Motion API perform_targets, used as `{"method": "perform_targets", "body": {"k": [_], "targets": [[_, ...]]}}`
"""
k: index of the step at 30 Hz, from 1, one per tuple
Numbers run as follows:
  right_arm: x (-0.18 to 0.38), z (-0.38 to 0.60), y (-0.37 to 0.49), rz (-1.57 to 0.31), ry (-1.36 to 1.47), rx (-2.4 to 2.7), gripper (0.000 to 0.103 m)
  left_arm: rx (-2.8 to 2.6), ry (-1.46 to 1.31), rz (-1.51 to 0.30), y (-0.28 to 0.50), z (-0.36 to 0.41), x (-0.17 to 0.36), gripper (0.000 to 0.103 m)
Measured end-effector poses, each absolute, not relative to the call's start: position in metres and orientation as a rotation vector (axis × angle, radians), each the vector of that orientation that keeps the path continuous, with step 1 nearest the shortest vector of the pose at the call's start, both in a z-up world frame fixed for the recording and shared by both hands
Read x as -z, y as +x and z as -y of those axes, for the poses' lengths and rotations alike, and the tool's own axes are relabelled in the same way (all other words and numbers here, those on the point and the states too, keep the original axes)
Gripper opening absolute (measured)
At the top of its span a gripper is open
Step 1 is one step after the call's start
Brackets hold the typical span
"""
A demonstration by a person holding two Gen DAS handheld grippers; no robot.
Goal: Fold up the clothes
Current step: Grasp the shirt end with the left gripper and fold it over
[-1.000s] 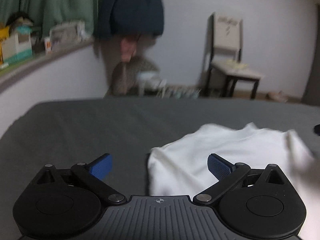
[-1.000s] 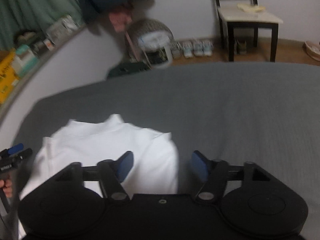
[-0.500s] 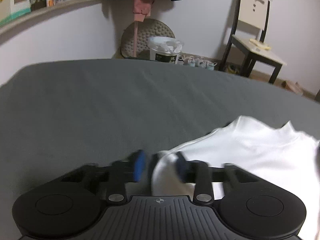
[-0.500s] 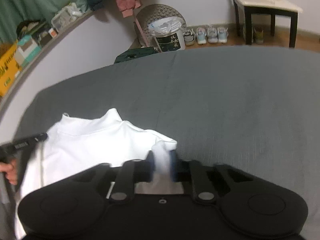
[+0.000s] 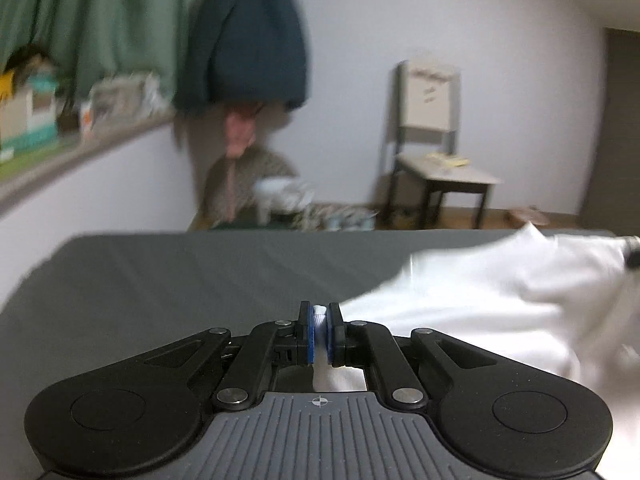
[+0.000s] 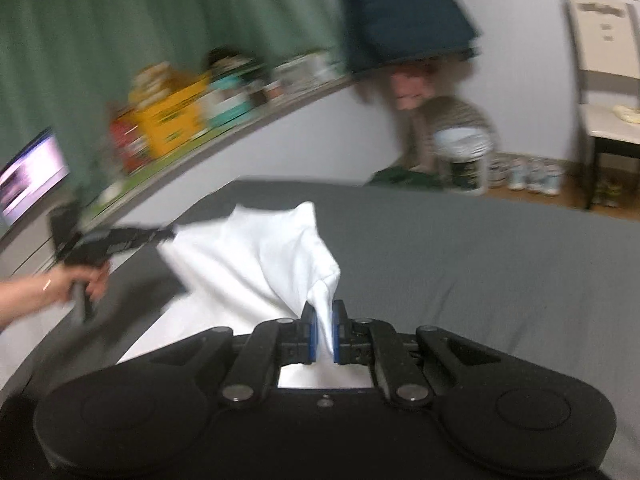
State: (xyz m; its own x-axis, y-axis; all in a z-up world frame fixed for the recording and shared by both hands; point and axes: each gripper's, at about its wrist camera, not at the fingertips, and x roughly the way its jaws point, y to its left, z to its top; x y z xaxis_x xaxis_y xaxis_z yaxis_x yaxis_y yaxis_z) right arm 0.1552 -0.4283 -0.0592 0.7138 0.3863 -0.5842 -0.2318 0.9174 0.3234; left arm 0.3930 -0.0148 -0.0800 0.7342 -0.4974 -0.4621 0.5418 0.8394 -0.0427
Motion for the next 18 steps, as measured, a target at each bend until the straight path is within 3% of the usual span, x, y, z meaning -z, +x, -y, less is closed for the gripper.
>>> {"method": "perform_targets", "body": {"k": [4,8,10,11,12,13,14,15,16,17,18], "targets": [[0.074,0.407,0.097,-0.826,0.149,-0.419,0.008,0.706,0.152,-0.502,0.319,-0.034,0.078,0.005],[0.121,0.379,0.070,-0.970,0.024,-0.396,0.009,0.816,0.306,-0.616,0.258,-0.052,0.112,0.005],[0.133,0.364,0.065,-0.997,-0.049,-0.364,0.014,0.813,0.380,-0.638,0.241,-0.050,0.126,0.005],[0.133,0.357,0.062,-0.986,-0.080,-0.358,0.022,0.801,0.411,-0.643,0.234,-0.049,0.132,0.008],[0.131,0.352,0.060,-0.966,-0.113,-0.357,0.036,0.789,0.440,-0.646,0.228,-0.048,0.136,0.013],[0.128,0.346,0.059,-0.945,-0.144,-0.358,0.044,0.777,0.450,-0.639,0.226,-0.048,0.136,0.021],[0.122,0.340,0.059,-0.919,-0.171,-0.364,0.055,0.765,0.462,-0.631,0.224,-0.047,0.135,0.038],[0.117,0.335,0.059,-0.893,-0.197,-0.370,0.057,0.756,0.480,-0.609,0.219,-0.046,0.131,0.050],[0.112,0.329,0.059,-0.873,-0.218,-0.381,0.057,0.747,0.497,-0.580,0.214,-0.046,0.126,0.076],[0.108,0.324,0.061,-0.870,-0.224,-0.406,0.057,0.739,0.507,-0.537,0.215,-0.044,0.120,0.094],[0.106,0.319,0.064,-0.868,-0.225,-0.427,0.057,0.757,0.516,-0.503,0.211,-0.043,0.113,0.096]]}}
